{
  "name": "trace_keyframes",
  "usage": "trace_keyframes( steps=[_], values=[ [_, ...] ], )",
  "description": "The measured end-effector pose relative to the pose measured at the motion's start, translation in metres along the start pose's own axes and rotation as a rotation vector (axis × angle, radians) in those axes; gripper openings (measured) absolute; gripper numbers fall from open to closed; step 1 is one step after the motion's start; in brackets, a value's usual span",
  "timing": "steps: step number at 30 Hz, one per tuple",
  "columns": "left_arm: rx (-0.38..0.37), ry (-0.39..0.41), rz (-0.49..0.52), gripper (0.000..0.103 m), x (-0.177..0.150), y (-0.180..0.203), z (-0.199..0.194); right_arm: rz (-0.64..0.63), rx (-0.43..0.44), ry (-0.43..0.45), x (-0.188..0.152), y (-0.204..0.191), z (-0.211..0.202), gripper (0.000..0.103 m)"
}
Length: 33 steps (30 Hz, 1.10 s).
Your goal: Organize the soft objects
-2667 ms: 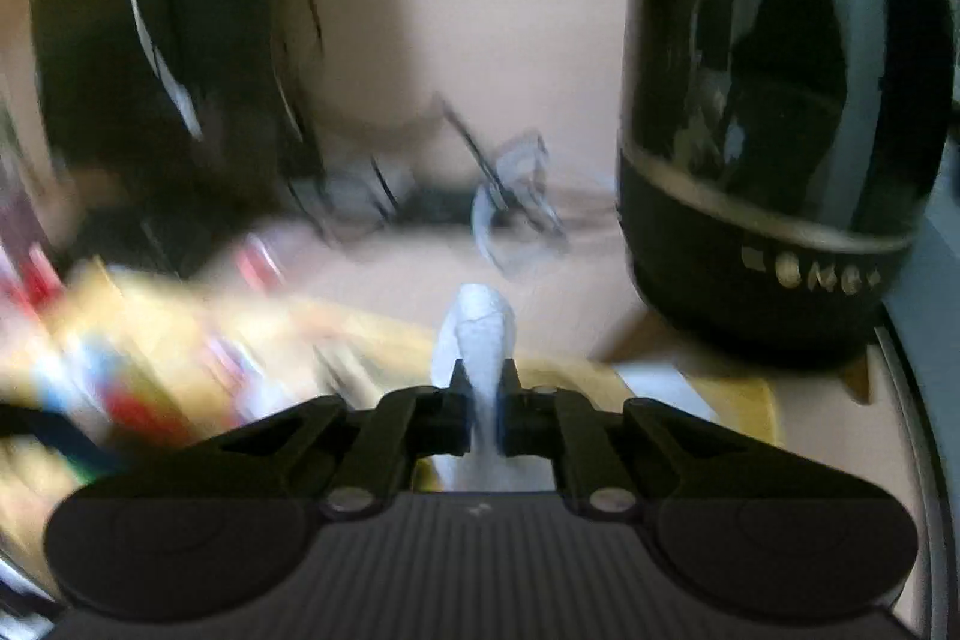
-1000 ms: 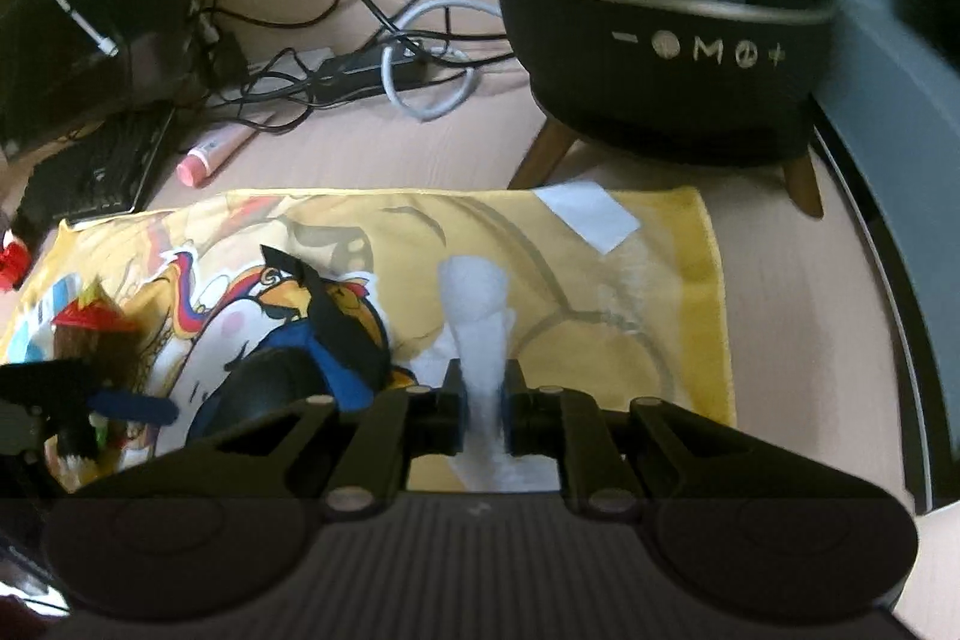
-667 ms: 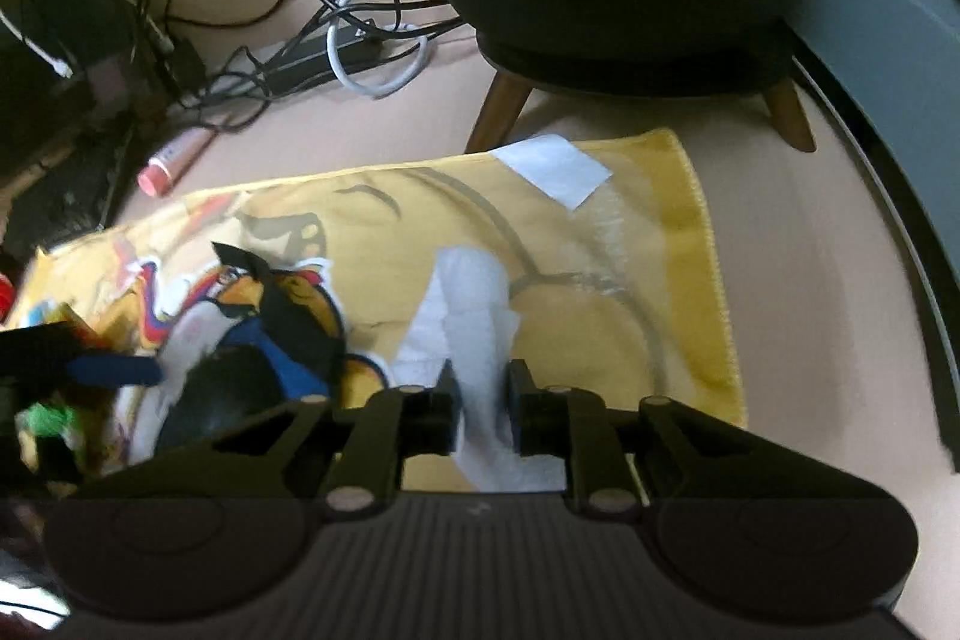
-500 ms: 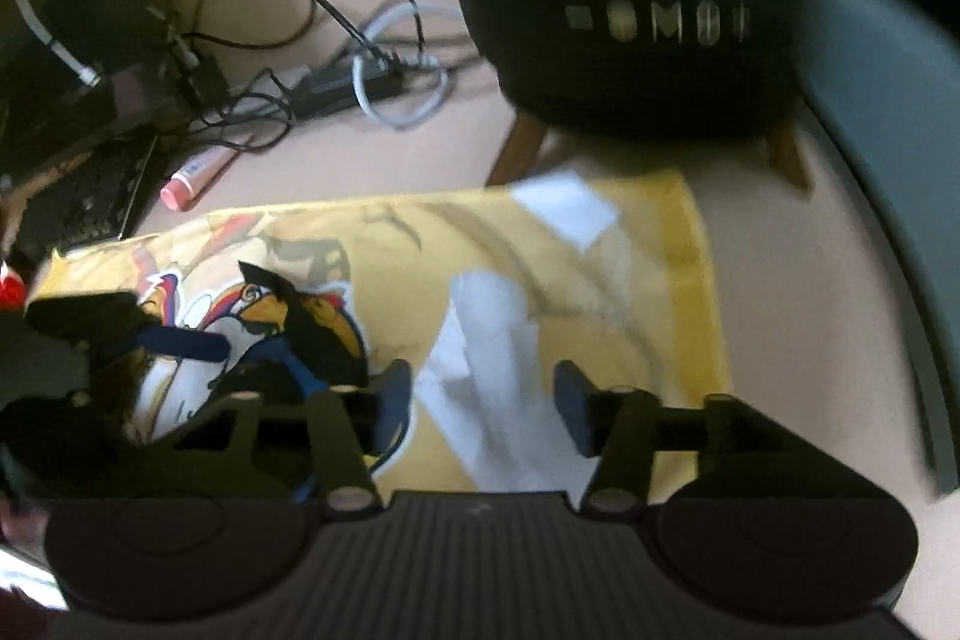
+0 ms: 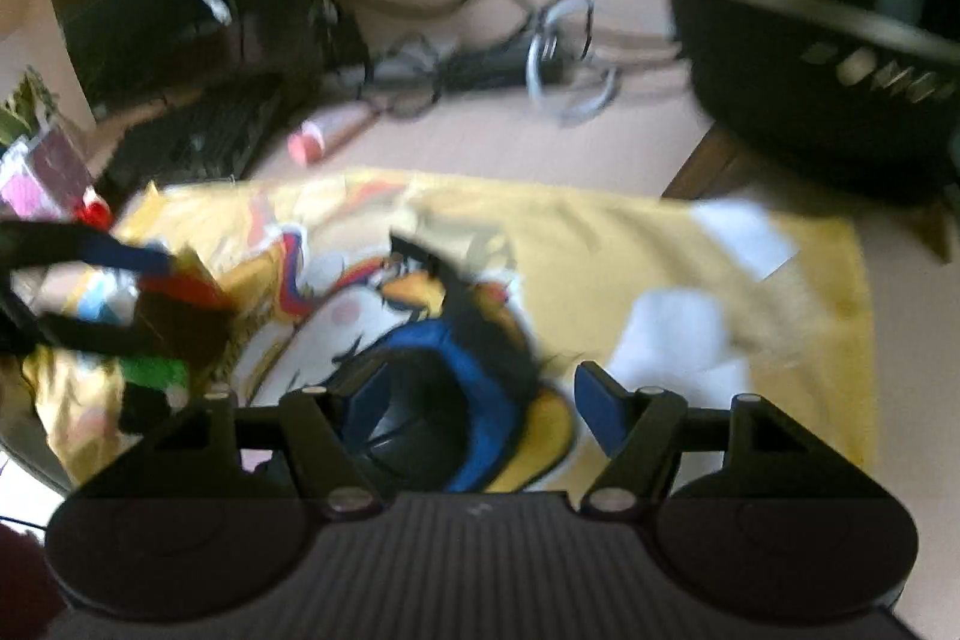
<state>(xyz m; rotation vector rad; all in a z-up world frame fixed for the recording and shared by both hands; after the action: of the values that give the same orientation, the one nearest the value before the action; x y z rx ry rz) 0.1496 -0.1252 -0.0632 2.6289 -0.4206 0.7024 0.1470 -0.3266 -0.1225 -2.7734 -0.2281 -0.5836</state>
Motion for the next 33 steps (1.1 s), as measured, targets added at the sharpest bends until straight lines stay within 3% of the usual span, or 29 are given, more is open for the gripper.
trace_keyframes(
  steps=[1,4,9,13,16,19,21,23,24,26,33],
  values=[
    [0.023,0.019,-0.035,0.103,-0.002,-0.011,-0.008,0.031,0.025,-0.017,0.002,-0.001,0.006,0.076],
    [0.091,0.02,-0.129,0.103,-0.015,-0.043,-0.022,0.107,0.098,-0.058,0.009,-0.008,0.022,0.075],
    [0.129,-0.047,-0.214,0.103,-0.04,-0.063,-0.016,0.023,0.209,-0.063,0.022,-0.053,0.036,0.071],
    [0.145,-0.065,-0.172,0.103,-0.04,-0.054,-0.015,-0.076,0.093,-0.004,0.027,-0.054,0.019,0.067],
    [0.161,-0.05,-0.157,0.103,-0.04,-0.054,-0.022,-0.102,-0.057,0.092,0.026,-0.025,-0.021,0.076],
    [0.132,-0.033,-0.211,0.103,-0.04,-0.058,-0.022,-0.135,-0.241,0.082,0.01,0.01,-0.036,0.076],
    [0.109,-0.034,-0.253,0.103,-0.04,-0.06,-0.021,-0.103,-0.301,0.03,-0.005,0.029,-0.027,0.07],
    [0.09,-0.029,-0.273,0.103,-0.038,-0.06,-0.023,-0.06,-0.33,-0.008,-0.017,0.041,-0.015,0.039],
    [0.088,-0.024,-0.274,0.103,-0.039,-0.06,-0.026,-0.031,-0.333,-0.024,-0.021,0.045,-0.009,0.034],
    [0.104,-0.018,-0.274,0.103,-0.041,-0.063,-0.035,0.026,-0.313,-0.01,-0.02,0.041,-0.004,0.015],
    [0.141,0.018,-0.297,0.103,-0.071,-0.081,-0.084,0.118,-0.108,0.133,0.004,-0.022,-0.03,0.013]
  ],
)
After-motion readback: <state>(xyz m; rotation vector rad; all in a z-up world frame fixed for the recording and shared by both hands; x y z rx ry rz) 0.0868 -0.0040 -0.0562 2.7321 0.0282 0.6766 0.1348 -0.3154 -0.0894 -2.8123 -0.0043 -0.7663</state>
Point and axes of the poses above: each gripper's, at about its wrist camera, not at the fingertips, and z roughly the way its jaws point, y to its right, x to its top, the point moved 10 cm from there along z, roughly the way its jaws point, and after that the axes turned 10 degrees about -y, right-handed, at the moved point
